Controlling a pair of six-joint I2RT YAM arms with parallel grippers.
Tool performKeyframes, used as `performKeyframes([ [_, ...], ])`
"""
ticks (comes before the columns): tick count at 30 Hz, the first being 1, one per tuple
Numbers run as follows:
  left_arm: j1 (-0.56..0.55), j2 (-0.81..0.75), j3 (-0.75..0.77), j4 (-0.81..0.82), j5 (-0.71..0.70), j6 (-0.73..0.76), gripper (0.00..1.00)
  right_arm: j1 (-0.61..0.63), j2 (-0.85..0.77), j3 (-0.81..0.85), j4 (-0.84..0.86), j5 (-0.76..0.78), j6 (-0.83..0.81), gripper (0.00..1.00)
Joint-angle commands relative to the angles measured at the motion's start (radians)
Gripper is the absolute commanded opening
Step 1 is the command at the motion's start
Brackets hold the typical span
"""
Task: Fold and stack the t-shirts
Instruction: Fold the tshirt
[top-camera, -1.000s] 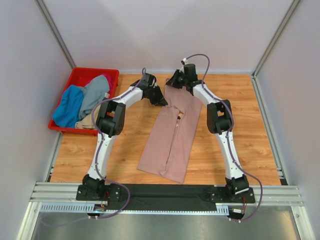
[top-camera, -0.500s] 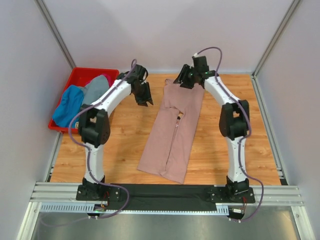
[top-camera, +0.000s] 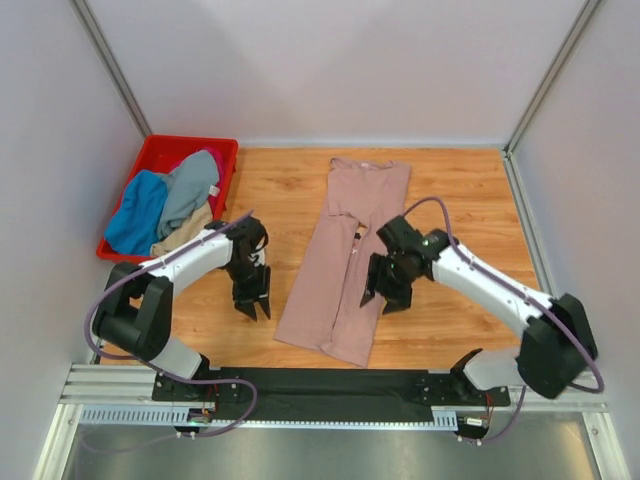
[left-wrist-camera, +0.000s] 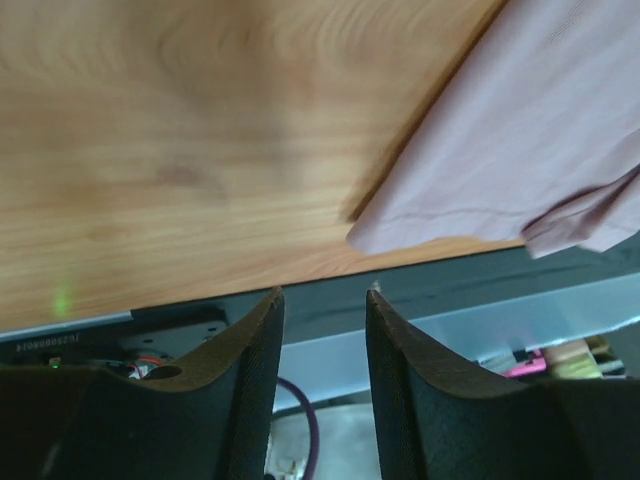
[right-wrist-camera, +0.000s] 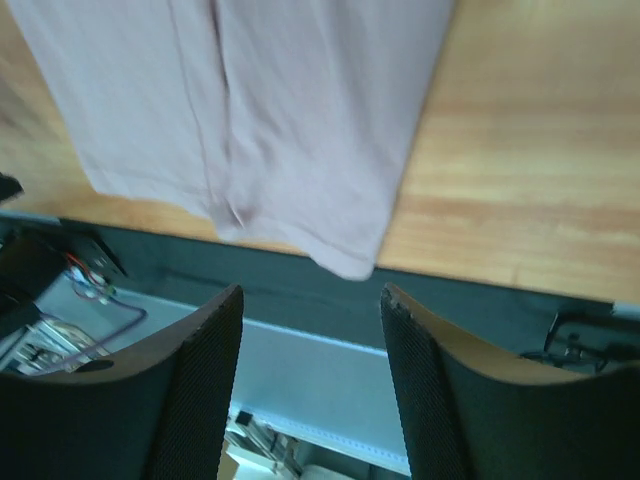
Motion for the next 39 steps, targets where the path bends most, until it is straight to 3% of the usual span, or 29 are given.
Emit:
performKeyframes([
  [1,0.000,-0.102,-0.124,0.045,0.103,0.013,0.46,0.124,-0.197,-0.137,0.022,0.057,0.241,0.59],
  [6,-0.018,-0.125,-0.162,0.074,0.181,0.026,0.48,0.334,-0.313,-0.328,0.195,0.094,0.472,0.58],
  [12,-0.020,-0.078,-0.182,0.102,0.202,0.021,0.47,0.468,-0.287,-0.424,0.295,0.171,0.608,0.56],
  [22,-0.024,-0.055,-0.201,0.177,0.211,0.019,0.46,0.528,-0.165,-0.466,0.393,0.229,0.680,0.49],
  [39,-0.093,-0.023,-0.196,0.170,0.151,0.003,0.45,0.582,-0.259,-0.507,0.307,0.309,0.759,0.52],
])
